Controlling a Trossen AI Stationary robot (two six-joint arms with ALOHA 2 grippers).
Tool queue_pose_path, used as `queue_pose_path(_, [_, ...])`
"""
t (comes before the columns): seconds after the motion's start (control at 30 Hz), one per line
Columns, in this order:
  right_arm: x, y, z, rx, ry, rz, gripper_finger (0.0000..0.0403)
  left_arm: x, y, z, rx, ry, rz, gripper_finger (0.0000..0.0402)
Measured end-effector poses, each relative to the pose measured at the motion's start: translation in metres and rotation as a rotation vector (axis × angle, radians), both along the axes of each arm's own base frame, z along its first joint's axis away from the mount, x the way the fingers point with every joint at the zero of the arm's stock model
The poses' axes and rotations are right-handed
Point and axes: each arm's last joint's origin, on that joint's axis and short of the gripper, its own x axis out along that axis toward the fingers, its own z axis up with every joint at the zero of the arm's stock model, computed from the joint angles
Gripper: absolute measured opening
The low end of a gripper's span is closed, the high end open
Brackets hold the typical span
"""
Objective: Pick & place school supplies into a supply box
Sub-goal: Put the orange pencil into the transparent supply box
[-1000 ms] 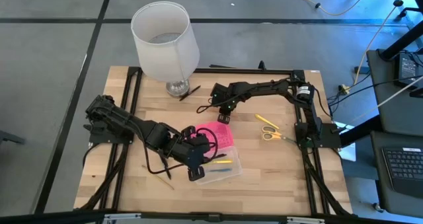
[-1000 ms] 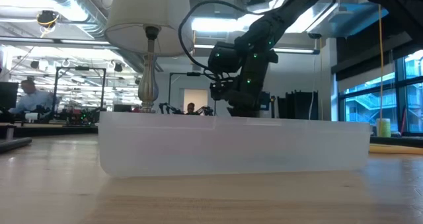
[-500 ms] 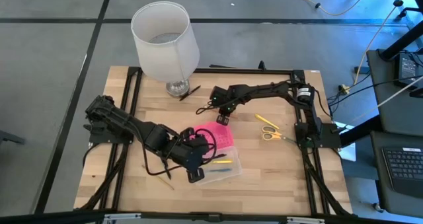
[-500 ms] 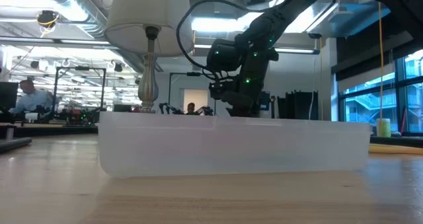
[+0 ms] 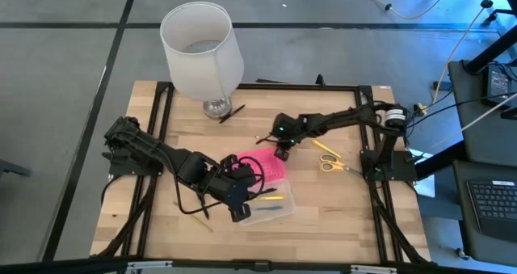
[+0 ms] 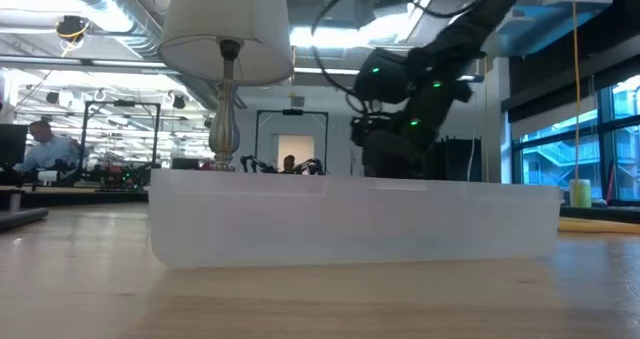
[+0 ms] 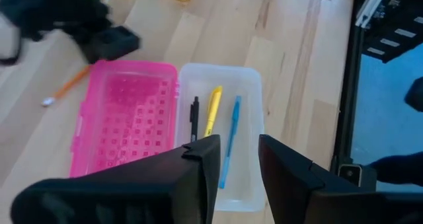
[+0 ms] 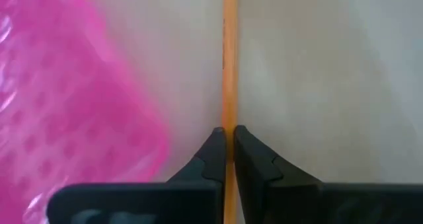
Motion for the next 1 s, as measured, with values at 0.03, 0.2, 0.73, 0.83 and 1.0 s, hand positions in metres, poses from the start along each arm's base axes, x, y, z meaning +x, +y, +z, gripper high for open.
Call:
queue_pose_path(0.03, [-0.006, 0.004, 0.0, 0.009, 0.007, -0.007, 0.002, 0.0, 0.0, 0.0, 0.004, -0.002, 0.004, 0.0097])
queue_pose_path(0.2, [-0.031, 0.02, 0.002, 0.039, 0.02, -0.037, 0.002, 0.0, 0.001, 0.0, 0.034, -0.007, -0.005, 0.01])
queue_pose_path(0.73, [-0.08, 0.089, 0.01, -0.011, 0.139, -0.098, 0.002, 0.01, 0.016, 0.004, 0.106, -0.076, 0.069, 0.01])
queue_pose_path(0.83, [-0.083, 0.102, 0.01, -0.026, 0.148, -0.112, 0.002, 0.015, 0.021, 0.006, 0.112, -0.101, 0.064, 0.0098])
queue_pose_path(1.0, [-0.09, 0.122, 0.01, -0.051, 0.164, -0.13, 0.002, 0.022, 0.027, 0.01, 0.133, -0.145, 0.033, 0.0096])
